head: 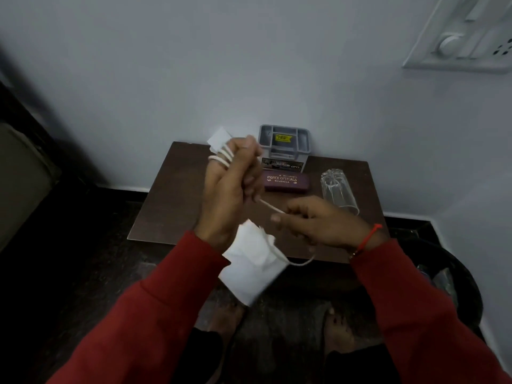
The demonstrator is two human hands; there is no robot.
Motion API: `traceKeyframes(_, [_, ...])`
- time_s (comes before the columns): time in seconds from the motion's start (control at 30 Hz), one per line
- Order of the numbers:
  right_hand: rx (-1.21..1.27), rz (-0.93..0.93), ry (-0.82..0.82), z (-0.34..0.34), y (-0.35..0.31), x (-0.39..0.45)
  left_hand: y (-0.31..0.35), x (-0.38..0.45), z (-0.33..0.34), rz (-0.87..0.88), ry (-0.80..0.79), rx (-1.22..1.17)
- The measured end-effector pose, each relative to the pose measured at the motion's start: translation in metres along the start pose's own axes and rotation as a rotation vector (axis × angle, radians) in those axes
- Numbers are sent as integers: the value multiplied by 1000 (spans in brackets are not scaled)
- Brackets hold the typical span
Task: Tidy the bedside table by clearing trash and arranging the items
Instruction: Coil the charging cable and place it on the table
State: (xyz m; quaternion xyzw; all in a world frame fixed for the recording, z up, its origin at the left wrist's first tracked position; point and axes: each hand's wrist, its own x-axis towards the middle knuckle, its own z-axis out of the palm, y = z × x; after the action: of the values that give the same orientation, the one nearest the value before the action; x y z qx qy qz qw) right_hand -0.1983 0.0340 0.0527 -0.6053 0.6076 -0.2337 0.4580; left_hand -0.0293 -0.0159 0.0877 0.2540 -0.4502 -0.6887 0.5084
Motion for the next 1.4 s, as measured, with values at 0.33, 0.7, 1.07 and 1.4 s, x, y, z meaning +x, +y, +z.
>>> traceKeyframes(0.33, [-255,-105,280,-22,-2,-5,-41,23,-50,309,185,964])
traceKeyframes(0.7, [-170,-291,473,-38,10,-3,-46,-2,-4,-764,-641,118])
traceKeyframes(1.07, [-286,-65,-162,10,-3,-4,-52,17,-34,258,-153,824])
traceKeyframes(1.4, [135,-333,398,-14,-4,-6,-50,1,-9,-670,-556,195])
